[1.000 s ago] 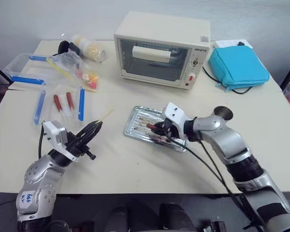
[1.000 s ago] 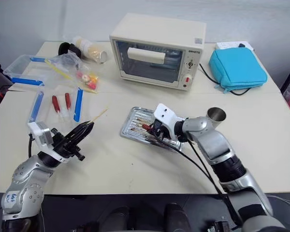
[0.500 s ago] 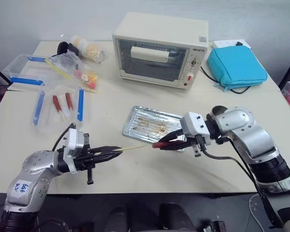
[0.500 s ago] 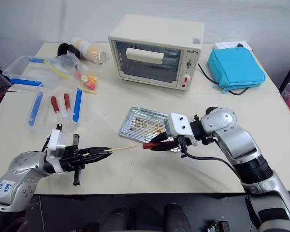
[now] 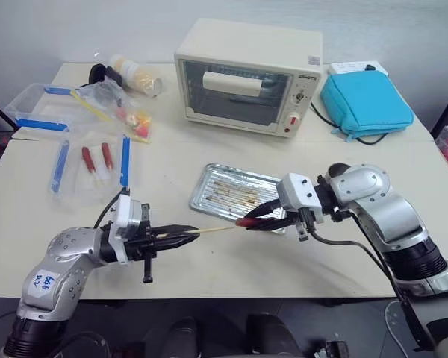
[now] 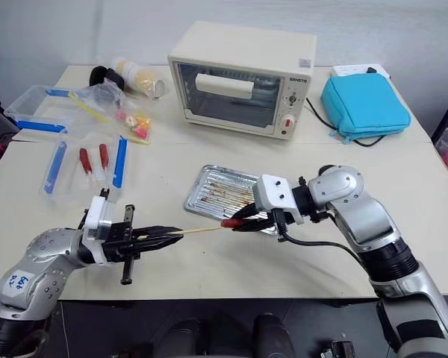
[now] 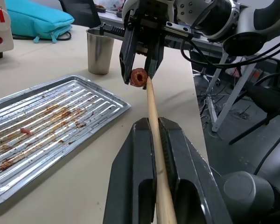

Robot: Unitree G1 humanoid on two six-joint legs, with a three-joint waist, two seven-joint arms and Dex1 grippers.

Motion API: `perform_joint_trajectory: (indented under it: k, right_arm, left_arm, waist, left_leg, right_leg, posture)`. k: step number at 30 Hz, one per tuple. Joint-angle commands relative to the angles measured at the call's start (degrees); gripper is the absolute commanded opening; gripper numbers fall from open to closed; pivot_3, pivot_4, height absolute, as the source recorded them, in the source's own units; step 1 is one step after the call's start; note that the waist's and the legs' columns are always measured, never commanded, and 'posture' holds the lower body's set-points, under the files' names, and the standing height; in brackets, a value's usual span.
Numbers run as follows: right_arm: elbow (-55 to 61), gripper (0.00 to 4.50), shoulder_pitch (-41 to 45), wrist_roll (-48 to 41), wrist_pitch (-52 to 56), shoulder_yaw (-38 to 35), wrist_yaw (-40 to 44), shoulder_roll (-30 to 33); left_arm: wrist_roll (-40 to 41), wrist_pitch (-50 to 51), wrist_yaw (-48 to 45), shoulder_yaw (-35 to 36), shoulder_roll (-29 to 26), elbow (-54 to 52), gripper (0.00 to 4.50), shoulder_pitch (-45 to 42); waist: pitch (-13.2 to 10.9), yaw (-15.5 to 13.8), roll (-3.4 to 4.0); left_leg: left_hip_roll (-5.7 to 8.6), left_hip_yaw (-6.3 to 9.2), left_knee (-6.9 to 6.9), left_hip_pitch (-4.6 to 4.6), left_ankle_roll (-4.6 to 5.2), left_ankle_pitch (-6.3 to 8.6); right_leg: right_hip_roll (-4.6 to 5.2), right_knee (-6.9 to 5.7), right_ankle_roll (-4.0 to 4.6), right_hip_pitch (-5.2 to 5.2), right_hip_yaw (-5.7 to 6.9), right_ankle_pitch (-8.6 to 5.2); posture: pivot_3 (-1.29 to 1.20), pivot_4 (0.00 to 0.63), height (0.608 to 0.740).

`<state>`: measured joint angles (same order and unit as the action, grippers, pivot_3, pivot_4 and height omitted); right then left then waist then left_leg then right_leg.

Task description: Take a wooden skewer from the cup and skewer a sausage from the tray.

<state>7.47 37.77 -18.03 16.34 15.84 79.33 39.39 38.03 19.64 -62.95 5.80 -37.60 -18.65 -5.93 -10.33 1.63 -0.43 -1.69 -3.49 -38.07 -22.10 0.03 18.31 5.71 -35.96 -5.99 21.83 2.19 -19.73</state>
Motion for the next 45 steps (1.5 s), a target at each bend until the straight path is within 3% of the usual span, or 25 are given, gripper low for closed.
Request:
perform_joint_trajectory:
  k: [1,28,31,45]
  right_arm:
    - [1.46,0.89,1.03,-0.43,-0.42,-0.25,0.46,-0.39]
    - [-0.61,0.89,0.57,3.22,-1.29,-0.40,1.90,1.11]
    - [-0.89,0.31,0.69,3.74,-1.72,-0.51,1.35,0.83]
    - [-0.55,0.31,0.66,3.40,-1.19,-0.53,1.48,0.87]
  left_arm:
    - [-0.31,-0.91,0.06,-0.20,0.62,-0.02,0.00,-0.33]
    - [0.76,0.88,-0.07,0.52,-0.40,-1.13,0.00,0.37]
    - [0.59,0.76,-0.14,0.29,-0.34,-0.87,0.00,0.19]
    - [-0.45,0.62,0.55,-0.96,0.65,0.04,0.00,-1.32]
  waist:
    - [0.00,0.00,0.00]
    - [0.00,-0.02,0.00]
    - [0.00,-0.02,0.00]
    - [0.00,-0.04,0.00]
  left_leg:
    - [0.00,0.00,0.00,0.00,0.00,0.00]
    - [0.00,0.01,-0.04,0.00,0.00,0.00]
    - [0.00,0.01,-0.04,0.00,0.00,-0.01]
    - [-0.01,0.01,-0.08,-0.01,0.00,-0.01]
  right_leg:
    - [0.00,-0.01,0.00,0.00,0.00,0.00]
    - [-0.02,-0.04,-0.01,-0.02,0.03,0.00]
    - [-0.02,-0.05,0.00,-0.02,0.03,0.00]
    - [-0.05,-0.08,-0.01,-0.03,0.07,0.00]
  posture:
    - [0.00,0.150,0.740]
    - [0.00,0.150,0.740]
    - [0.00,0.150,0.740]
    - [0.00,0.150,0.740]
